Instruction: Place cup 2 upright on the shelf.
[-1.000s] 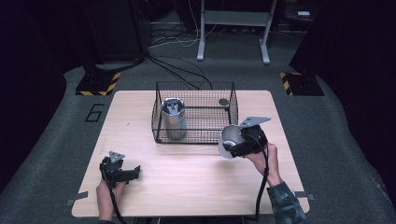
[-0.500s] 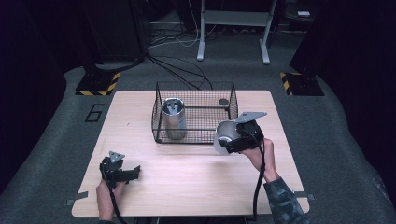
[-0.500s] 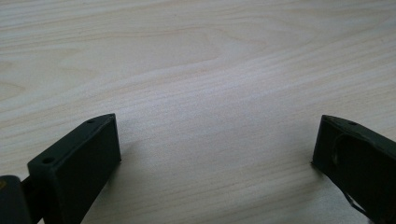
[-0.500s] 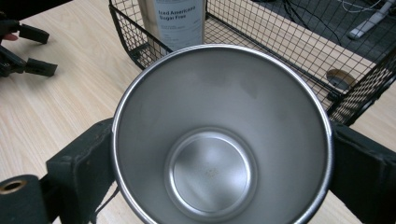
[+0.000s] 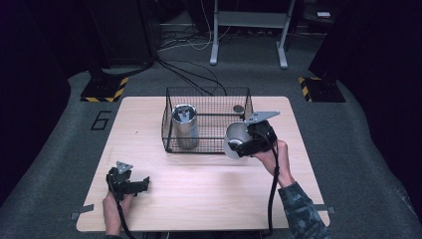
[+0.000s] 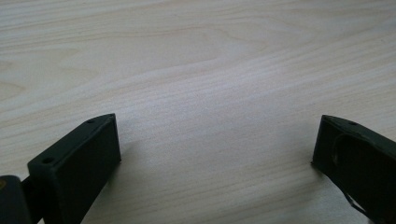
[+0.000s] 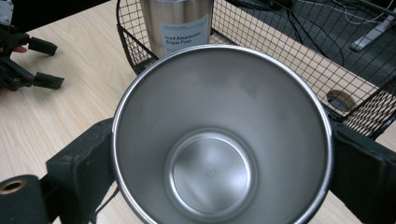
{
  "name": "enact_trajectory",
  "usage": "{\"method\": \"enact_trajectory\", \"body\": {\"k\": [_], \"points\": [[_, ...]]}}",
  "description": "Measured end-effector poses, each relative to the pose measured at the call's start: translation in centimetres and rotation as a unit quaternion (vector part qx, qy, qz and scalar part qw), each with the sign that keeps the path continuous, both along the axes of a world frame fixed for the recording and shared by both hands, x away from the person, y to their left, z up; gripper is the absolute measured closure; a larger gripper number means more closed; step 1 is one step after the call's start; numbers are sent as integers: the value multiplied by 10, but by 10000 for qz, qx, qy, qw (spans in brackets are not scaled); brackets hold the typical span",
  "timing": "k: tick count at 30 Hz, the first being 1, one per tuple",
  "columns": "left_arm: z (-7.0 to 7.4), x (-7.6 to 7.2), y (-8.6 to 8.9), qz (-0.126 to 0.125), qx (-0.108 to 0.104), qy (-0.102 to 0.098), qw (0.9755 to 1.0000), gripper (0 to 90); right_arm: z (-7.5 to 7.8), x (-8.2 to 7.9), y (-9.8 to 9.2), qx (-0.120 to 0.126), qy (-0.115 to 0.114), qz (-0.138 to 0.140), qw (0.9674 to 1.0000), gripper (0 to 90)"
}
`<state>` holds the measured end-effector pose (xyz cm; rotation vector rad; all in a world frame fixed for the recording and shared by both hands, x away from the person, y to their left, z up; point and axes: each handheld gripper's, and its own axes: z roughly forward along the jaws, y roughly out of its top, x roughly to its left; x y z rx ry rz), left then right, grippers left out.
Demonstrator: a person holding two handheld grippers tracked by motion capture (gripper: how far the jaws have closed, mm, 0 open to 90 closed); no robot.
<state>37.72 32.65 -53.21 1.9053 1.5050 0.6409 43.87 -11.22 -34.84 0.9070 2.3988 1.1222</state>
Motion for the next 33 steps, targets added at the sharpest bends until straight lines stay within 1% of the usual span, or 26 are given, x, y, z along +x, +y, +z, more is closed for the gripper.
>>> {"method": "enact_trajectory", "body": {"k": [1,3,5,13,15,20,23,25,29,31,33], "points": [[0,0,0,1,0,0,10000,4,1,2,1,25,-71,27,10000,56],[0,0,0,2,3,-3,10000,4,3,2,2,24,-19,16,10000,56],[0,0,0,-1,-1,1,10000,4,5,4,3,22,-63,59,10000,56],[0,0,0,1,0,0,10000,4,12,10,8,31,-44,65,10000,56],[0,0,0,2,-3,-1,10000,4,14,12,10,22,-88,85,9999,56],[0,0,0,4,1,-4,10000,4,19,17,13,36,-74,100,9999,56],[0,0,0,3,-4,-3,10000,4,22,22,15,4,-94,121,9999,56],[0,0,0,1,-3,-1,10000,4,23,23,16,18,-58,88,9999,56],[0,0,0,1,-3,-1,10000,4,26,28,16,30,-108,101,9999,56],[0,0,0,0,-2,-1,10000,4,27,29,17,52,-75,58,9999,56],[0,0,0,1,-2,-2,10000,4,28,31,18,18,-57,54,10000,56]]}}
